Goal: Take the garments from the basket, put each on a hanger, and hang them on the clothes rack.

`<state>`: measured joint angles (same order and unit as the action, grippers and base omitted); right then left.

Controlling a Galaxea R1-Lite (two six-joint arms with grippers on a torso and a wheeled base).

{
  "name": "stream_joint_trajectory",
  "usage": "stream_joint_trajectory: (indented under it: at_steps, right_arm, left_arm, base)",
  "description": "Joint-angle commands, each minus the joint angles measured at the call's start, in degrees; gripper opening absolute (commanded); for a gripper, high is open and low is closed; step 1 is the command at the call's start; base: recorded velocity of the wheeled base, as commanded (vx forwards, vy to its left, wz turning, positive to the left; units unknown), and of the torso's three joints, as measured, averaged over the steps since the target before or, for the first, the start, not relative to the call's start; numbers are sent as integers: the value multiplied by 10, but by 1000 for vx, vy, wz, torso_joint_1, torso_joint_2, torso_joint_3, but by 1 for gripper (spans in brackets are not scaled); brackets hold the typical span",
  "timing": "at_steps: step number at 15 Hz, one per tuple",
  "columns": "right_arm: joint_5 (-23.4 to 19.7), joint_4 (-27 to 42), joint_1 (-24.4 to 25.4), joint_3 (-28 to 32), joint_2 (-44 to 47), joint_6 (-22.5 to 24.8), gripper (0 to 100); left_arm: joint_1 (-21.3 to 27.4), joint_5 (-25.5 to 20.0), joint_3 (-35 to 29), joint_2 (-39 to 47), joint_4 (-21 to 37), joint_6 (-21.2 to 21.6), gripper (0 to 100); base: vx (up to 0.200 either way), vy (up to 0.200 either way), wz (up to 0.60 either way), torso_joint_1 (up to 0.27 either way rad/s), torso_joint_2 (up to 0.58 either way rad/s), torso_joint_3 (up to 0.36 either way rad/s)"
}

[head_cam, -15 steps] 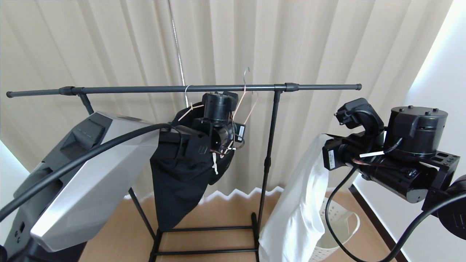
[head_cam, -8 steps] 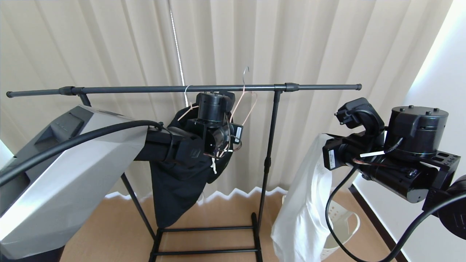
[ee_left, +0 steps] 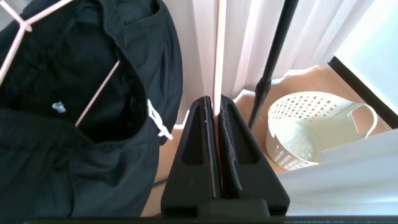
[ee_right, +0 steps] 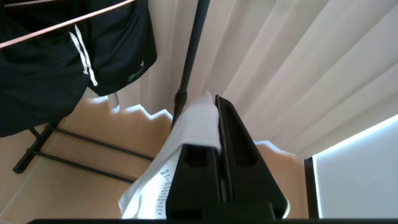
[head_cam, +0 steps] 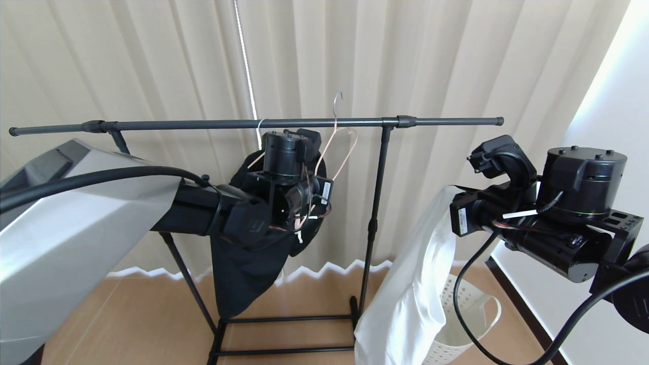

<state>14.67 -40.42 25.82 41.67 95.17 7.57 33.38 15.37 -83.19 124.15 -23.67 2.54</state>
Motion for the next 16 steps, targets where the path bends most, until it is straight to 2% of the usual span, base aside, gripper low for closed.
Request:
stream_joint_trajectory:
  at_steps: [1,3,6,10,12,13,15,16]
  right_arm:
    - [0,0,0,1,3,1,0]
    - [1,0,0,1,3,1,0]
    - [5,0,13,1,4,1,0]
    - [23,0,23,3,4,2,0]
    - [24,0,23,4,4,2,0]
    - [30,0,23,5,4,2,0]
    - [55,1,23,13,8,4,0]
    - [69,0,23,19,17,5,0]
  left_arm:
    - [0,0,45,-35,-16,-1,0]
    - [0,-2,96,-61,-45,0,0]
    - [3,-8,223,-132,-124,-1,0]
    - [4,-74,389,-228,-187,-2,0]
    - [3,-122,467,-261,-248,-3,0]
    - [3,-155,526,-275,-304,0,0]
    - [-5,-178,592,-279,-386,3,0]
    - [-8,-190,610,-283,-403,4,0]
  base:
    - [0,0,0,0,0,0]
    - [0,0,0,0,0,0]
    - [0,0,0,0,0,0]
    - [0,0,0,0,0,0]
    - [0,0,0,0,0,0]
    - [0,0,0,0,0,0]
    - [0,0,0,0,0,0]
    - [0,0,0,0,0,0]
